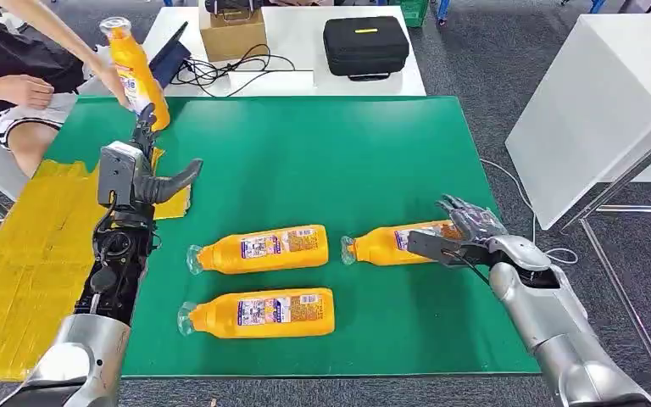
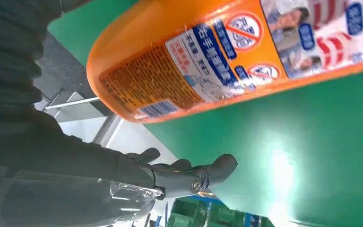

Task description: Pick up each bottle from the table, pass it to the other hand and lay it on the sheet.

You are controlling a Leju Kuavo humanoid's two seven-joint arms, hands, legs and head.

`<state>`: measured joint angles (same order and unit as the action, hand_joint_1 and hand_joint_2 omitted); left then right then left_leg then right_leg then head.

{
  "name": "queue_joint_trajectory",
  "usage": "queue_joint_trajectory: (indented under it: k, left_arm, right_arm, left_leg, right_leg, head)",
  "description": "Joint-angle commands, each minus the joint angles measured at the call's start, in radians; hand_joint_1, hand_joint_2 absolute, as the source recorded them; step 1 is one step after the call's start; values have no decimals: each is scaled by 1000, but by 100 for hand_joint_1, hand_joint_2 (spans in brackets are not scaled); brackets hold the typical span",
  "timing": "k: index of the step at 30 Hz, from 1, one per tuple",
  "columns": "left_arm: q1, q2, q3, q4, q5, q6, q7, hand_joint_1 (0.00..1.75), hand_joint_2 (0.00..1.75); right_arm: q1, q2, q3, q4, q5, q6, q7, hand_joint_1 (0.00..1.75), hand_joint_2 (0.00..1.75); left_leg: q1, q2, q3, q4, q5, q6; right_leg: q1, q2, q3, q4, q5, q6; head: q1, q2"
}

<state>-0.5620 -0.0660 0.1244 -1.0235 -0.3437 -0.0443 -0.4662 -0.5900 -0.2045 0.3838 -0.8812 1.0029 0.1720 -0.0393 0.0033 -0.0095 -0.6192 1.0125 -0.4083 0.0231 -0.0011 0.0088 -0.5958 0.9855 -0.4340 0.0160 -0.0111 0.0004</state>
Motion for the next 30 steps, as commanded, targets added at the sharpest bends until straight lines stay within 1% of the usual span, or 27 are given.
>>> queue_joint_trajectory:
  k: [1,7,9,11,12,13,14,15,16,18,19,21,23,24,25,26,27,28,29,30]
  left_arm:
    - [-56,10,28,117,12,-8,-3,0,175]
    - [-44,12,36,115,18,-8,-5,0,175]
    - [-54,9,31,128,18,-8,-5,0,175]
    - [-70,10,25,145,20,-10,-3,0,175]
    - [-72,10,25,146,20,-10,-3,0,175]
    - [-72,10,25,146,20,-10,-3,0,175]
    - [-72,10,25,146,20,-10,-3,0,175]
    - [-72,10,25,146,20,-10,-3,0,175]
    - [-72,10,25,146,20,-10,-3,0,175]
    - [-72,10,25,146,20,-10,-3,0,175]
    - [-72,10,25,146,20,-10,-3,0,175]
    - [-71,11,22,150,21,-9,-3,0,175]
    - [-67,11,21,150,21,-9,-2,0,175]
    - [-63,11,18,144,22,-7,-2,0,175]
    - [-59,12,15,138,22,-6,-2,0,175]
    - [-57,11,12,132,23,-6,-2,0,175]
    - [-54,12,8,125,25,-5,-2,0,175]
    - [-54,14,4,122,29,-4,1,0,175]
    - [-54,15,3,122,32,-4,2,0,175]
    - [-54,15,4,122,33,-4,2,0,175]
  right_arm:
    - [-76,-3,61,168,-3,20,-22,0,175]
    - [-110,20,97,244,5,36,-45,0,175]
    - [-123,22,118,277,-2,46,-64,0,175]
    - [-127,23,134,292,-3,55,-71,0,175]
    - [-125,23,135,292,-3,53,-70,0,175]
    - [-125,23,135,292,-3,53,-70,0,175]
    - [-125,23,135,292,-3,53,-70,0,175]
    - [-125,23,135,292,-3,53,-70,0,175]
    - [-125,23,135,292,-3,53,-70,0,175]
    - [-125,23,135,292,-3,53,-70,0,175]
    - [-125,23,135,292,-3,53,-70,0,175]
    - [-120,16,144,289,-8,65,-77,0,175]
    - [-110,13,149,292,-10,67,-80,0,175]
    - [-108,14,154,298,-14,65,-84,3,175]
    - [-108,17,160,305,-19,63,-88,21,175]
    - [-105,21,168,313,-22,63,-90,30,175]
    - [-106,24,175,322,-27,61,-92,52,175]
    - [-105,25,182,329,-35,55,-95,112,175]
    - [-103,25,185,332,-38,52,-96,148,175]
    - [-101,24,186,333,-38,52,-96,155,175]
  left_leg:
    - [0,1,4,0,-1,-1]
    - [0,3,5,0,-2,-1]
    - [0,2,2,0,-1,-1]
    - [0,2,6,0,-2,-1]
    - [0,1,4,0,-2,-1]
    - [0,2,6,0,-2,-1]
    - [1,2,10,-1,-4,-2]
    - [1,2,11,0,-4,-2]
    - [0,0,3,0,-1,-1]
    - [0,1,6,-1,-2,-1]
    - [0,1,3,0,-1,-1]
    - [0,2,7,0,-3,-1]
    - [0,0,6,-1,-2,-1]
    - [0,0,4,-1,-1,-1]
    - [1,0,6,-1,-2,-1]
    - [1,0,7,-1,-2,-1]
    - [1,0,6,-1,-2,-1]
    - [1,1,4,-1,-1,-1]
    - [1,1,6,-1,-2,-1]
    - [1,0,5,-1,-1,-1]
  right_leg:
    - [0,-1,4,-1,-1,0]
    - [0,2,4,0,-1,0]
    - [0,1,2,0,0,0]
    - [0,0,6,0,-2,0]
    - [1,0,4,0,-1,0]
    - [1,0,6,0,-2,0]
    - [1,0,10,-1,-3,0]
    - [1,-1,11,-1,-3,0]
    - [0,-1,4,-1,-1,0]
    - [1,0,6,-1,-2,0]
    - [0,0,3,-1,-1,0]
    - [0,0,7,-1,-2,0]
    - [1,-1,6,-1,-2,0]
    - [1,-1,4,-1,-1,0]
    - [1,-1,6,-1,-2,0]
    - [1,-1,8,-2,-2,0]
    - [1,-1,6,-1,-2,0]
    - [1,-1,5,-1,-1,0]
    - [1,-1,6,-2,-1,0]
    - [1,-1,5,-2,-1,0]
  head:
    - [0,0]
    - [0,0]
    - [0,0]
    - [0,0]
    - [0,0]
    - [0,0]
    - [0,0]
    - [0,0]
    - [0,0]
    - [0,0]
    - [0,0]
    - [0,0]
    - [0,0]
    - [0,0]
    - [0,0]
    - [0,0]
    - [0,0]
    - [0,0]
    - [0,0]
    - [0,0]
